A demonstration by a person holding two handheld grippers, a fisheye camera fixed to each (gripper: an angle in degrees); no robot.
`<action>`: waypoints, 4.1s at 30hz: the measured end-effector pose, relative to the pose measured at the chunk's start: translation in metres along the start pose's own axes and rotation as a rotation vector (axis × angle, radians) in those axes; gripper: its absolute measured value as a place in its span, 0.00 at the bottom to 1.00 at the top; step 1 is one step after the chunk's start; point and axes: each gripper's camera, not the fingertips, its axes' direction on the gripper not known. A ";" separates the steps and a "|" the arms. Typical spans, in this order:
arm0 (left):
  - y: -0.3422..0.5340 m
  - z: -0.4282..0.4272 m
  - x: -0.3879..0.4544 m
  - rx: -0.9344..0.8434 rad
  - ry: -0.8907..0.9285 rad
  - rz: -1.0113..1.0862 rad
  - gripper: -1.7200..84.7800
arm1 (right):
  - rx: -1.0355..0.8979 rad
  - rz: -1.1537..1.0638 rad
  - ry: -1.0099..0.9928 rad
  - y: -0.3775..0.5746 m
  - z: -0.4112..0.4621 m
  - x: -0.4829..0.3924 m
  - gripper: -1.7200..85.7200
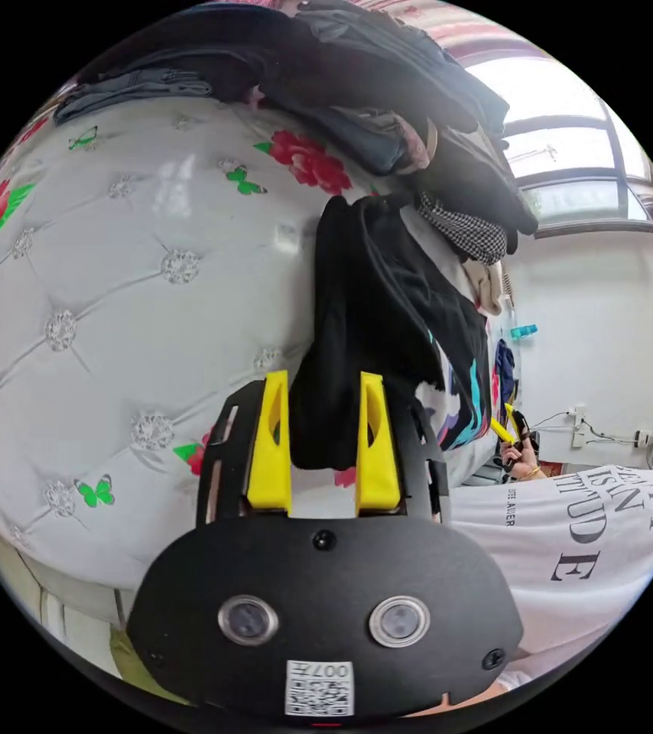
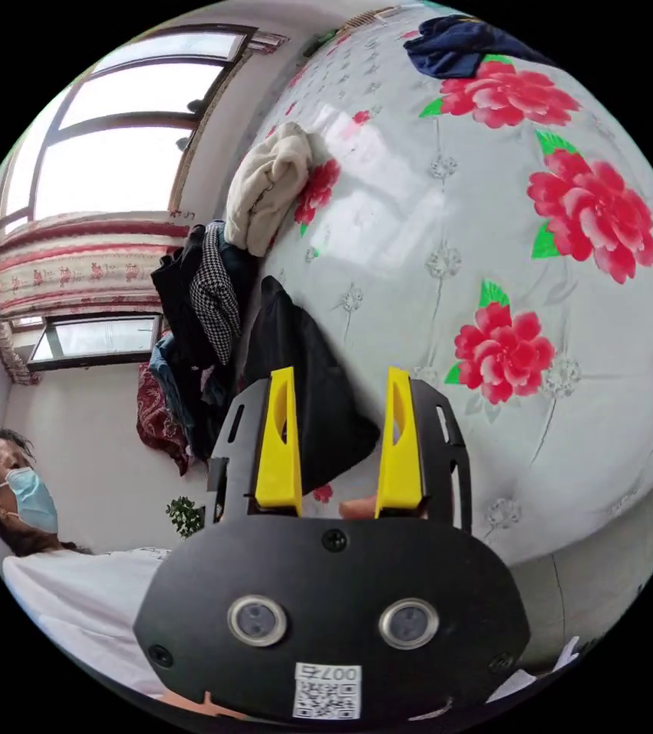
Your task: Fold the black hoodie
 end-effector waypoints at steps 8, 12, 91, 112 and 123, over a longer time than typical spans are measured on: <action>0.040 0.005 0.005 -0.020 -0.077 0.023 0.02 | -0.041 0.056 -0.122 0.024 0.037 0.034 0.16; 0.089 0.008 -0.022 0.047 0.015 -0.122 0.06 | -0.032 0.091 -0.185 0.026 0.027 0.054 0.15; 0.198 -0.128 -0.105 0.462 0.365 -0.465 0.16 | -0.622 -0.729 -0.125 0.004 0.312 -0.282 0.18; 0.122 -0.122 -0.063 0.299 0.576 -0.043 0.13 | -0.698 -0.531 -0.585 -0.080 0.286 -0.243 0.13; -0.114 -0.136 0.159 0.481 0.612 0.290 0.15 | -0.147 -0.969 -0.495 -0.188 0.153 -0.507 0.15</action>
